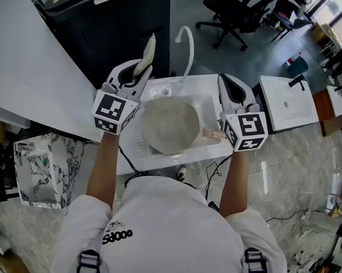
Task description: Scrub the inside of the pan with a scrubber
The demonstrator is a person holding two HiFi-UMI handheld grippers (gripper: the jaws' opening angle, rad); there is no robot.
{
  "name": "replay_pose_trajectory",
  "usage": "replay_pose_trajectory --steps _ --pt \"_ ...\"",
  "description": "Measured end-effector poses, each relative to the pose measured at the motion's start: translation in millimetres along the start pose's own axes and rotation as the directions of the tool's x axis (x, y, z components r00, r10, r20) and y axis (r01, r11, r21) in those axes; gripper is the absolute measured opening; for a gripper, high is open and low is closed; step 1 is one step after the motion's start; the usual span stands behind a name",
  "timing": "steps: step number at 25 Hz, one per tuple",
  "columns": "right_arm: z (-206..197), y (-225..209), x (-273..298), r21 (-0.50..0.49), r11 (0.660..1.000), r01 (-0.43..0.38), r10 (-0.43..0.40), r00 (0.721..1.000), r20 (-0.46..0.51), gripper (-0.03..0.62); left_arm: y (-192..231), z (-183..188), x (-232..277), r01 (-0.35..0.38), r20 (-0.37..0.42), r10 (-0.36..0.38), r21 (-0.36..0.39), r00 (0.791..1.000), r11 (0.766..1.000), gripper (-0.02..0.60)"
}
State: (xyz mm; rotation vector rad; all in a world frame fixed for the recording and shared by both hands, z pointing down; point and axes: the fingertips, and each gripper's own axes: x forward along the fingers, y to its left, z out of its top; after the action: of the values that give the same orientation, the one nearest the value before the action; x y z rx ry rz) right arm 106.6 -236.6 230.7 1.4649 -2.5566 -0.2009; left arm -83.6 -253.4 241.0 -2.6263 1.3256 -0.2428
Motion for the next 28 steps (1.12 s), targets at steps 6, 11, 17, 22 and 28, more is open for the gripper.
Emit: replay_pose_trajectory --steps 6,11,17,22,28 --pt "3.9 2.5 -1.0 0.035 0.999 -0.003 0.002 1.000 0.020 0.009 -10.7 2.8 1.2 0.017 -0.003 -0.017 0.009 1.000 1.000 0.064" --pt "-0.4 5.0 -0.4 0.017 1.000 -0.003 0.003 1.000 -0.007 0.008 -14.8 -0.3 3.3 0.018 -0.020 -0.018 0.017 1.000 1.000 0.064" --pt "1.0 6.2 -1.3 0.013 1.000 0.004 -0.004 1.000 0.003 0.008 -18.6 -5.7 1.8 0.027 -0.041 -0.025 0.027 0.999 0.999 0.064" --pt "3.8 6.5 -2.9 0.006 1.000 0.001 -0.001 1.000 0.012 0.008 -23.6 3.7 1.4 0.038 -0.016 -0.037 0.030 0.999 0.999 0.064" --pt "2.2 10.5 -1.9 0.006 1.000 -0.011 0.011 1.000 0.005 0.008 -23.9 5.4 -0.1 0.038 -0.016 -0.037 0.030 0.999 0.999 0.064"
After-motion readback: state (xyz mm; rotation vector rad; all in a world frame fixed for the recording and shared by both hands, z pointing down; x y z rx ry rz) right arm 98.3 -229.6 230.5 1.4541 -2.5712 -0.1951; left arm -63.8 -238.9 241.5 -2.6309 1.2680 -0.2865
